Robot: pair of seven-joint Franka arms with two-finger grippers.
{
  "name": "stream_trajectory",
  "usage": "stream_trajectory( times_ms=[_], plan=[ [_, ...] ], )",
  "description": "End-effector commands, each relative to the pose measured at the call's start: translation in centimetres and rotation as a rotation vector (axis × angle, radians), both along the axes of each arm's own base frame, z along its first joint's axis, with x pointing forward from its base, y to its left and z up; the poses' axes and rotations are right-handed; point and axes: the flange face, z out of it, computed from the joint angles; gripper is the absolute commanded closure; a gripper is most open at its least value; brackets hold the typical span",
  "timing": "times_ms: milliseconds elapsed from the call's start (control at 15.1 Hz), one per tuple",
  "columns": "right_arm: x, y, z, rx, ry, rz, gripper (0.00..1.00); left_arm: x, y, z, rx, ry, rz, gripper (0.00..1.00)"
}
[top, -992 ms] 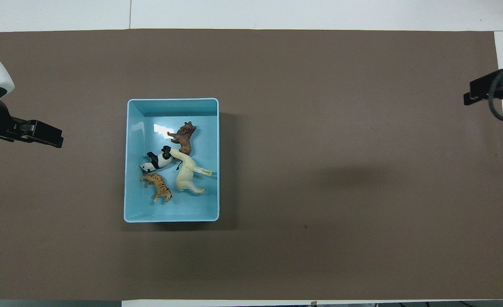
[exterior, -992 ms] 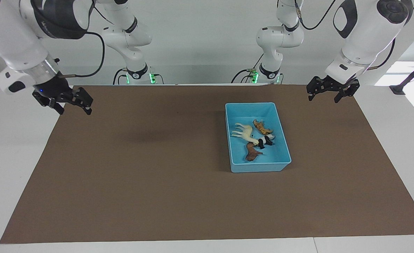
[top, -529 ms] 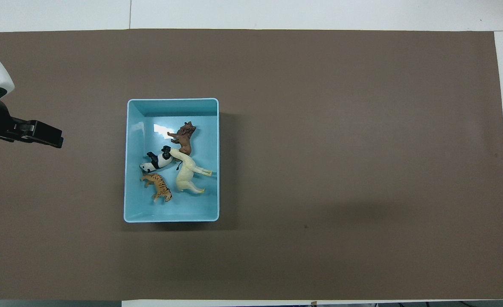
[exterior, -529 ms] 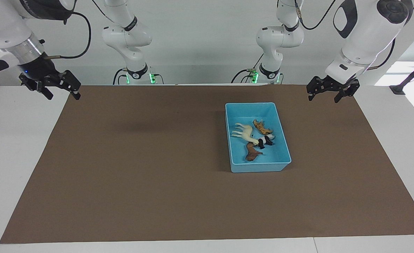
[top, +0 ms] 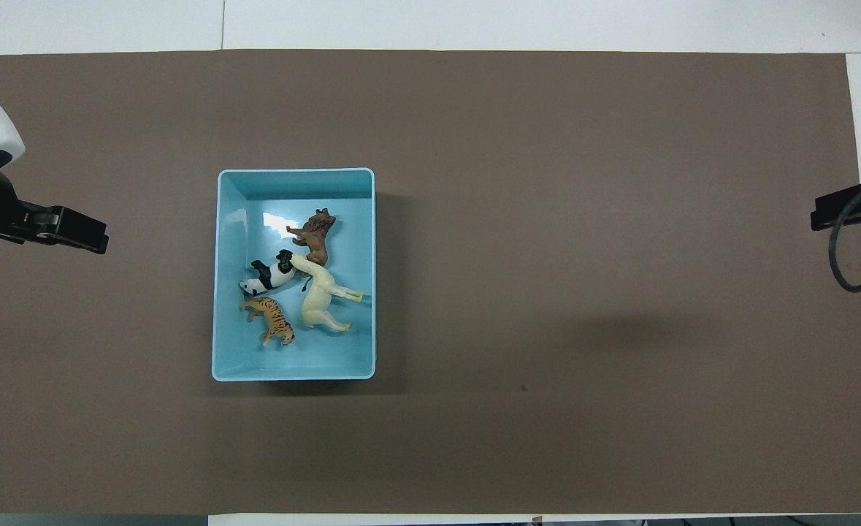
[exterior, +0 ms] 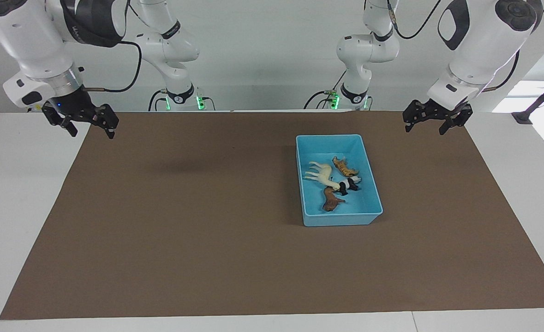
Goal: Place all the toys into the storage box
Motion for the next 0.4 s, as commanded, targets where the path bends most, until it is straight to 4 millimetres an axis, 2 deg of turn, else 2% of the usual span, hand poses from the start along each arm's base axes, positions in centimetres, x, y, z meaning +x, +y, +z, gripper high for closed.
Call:
stream_trajectory(
  times_ms=[0, 331],
  plan=[
    [-0.45, 0.49, 0.63, 0.043, -0.005, -0.032, 0.00, -0.66, 0.19, 0.18, 0.015, 0.007, -0.006, 0.00],
    [-0.68, 0.44, 1.18, 0.045, 0.008, -0.033, 0.00, -0.64, 0.28, 0.19, 0.016, 0.005, -0.003, 0.00]
  ],
)
